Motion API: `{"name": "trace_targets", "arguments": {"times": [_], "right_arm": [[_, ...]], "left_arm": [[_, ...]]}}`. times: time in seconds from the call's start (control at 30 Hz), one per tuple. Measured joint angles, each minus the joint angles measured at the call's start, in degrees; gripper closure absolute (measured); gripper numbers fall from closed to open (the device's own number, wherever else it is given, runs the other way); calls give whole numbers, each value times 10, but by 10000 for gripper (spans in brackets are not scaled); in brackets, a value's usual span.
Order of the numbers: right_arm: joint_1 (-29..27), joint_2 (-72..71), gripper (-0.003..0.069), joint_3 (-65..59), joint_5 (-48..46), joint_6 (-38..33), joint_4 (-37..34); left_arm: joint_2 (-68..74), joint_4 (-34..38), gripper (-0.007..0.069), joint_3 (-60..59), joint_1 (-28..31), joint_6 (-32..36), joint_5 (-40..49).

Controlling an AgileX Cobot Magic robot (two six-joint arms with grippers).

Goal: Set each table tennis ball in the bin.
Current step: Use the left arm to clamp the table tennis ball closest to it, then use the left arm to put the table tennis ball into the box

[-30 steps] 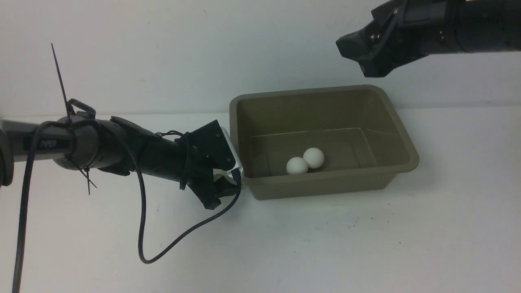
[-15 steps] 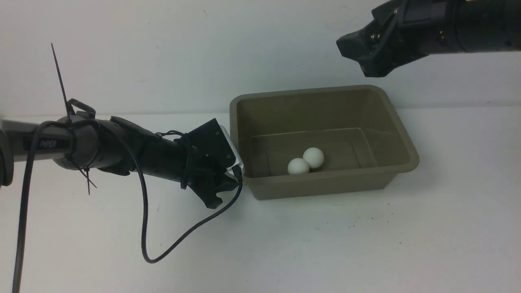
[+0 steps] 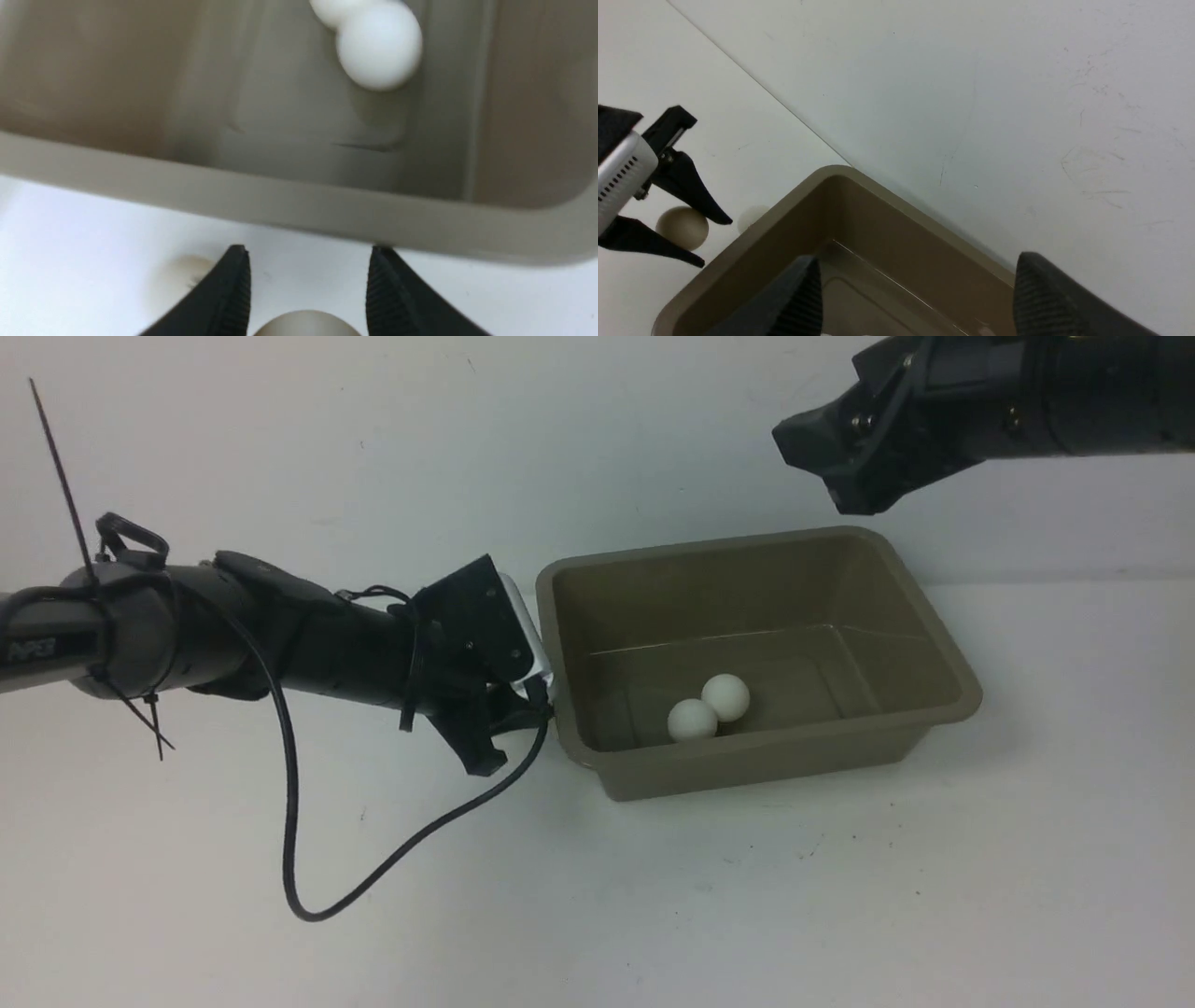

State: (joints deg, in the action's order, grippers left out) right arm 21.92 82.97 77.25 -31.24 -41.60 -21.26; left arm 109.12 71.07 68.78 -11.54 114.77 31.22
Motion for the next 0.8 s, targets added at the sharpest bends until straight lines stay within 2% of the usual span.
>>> {"name": "trace_targets", "arguments": {"times": [0.27,0.43,0.47,0.6,0.8], "right_arm": [[0,0,158,0,0,0,-1],[0,0,158,0,0,0,-2],[0,0,158,0,0,-1,-2],[0,0,158,0,0,-1,-4],[0,0,158,0,1,0,-7]], "left_arm": [[-59,-3,335,0,0,-8,5],[-70,74,335,2,0,24,43],[-70,128,335,7,0,58,65],[-61,220,335,17,0,113,99],[-13,248,335,50,-2,147,171]]}}
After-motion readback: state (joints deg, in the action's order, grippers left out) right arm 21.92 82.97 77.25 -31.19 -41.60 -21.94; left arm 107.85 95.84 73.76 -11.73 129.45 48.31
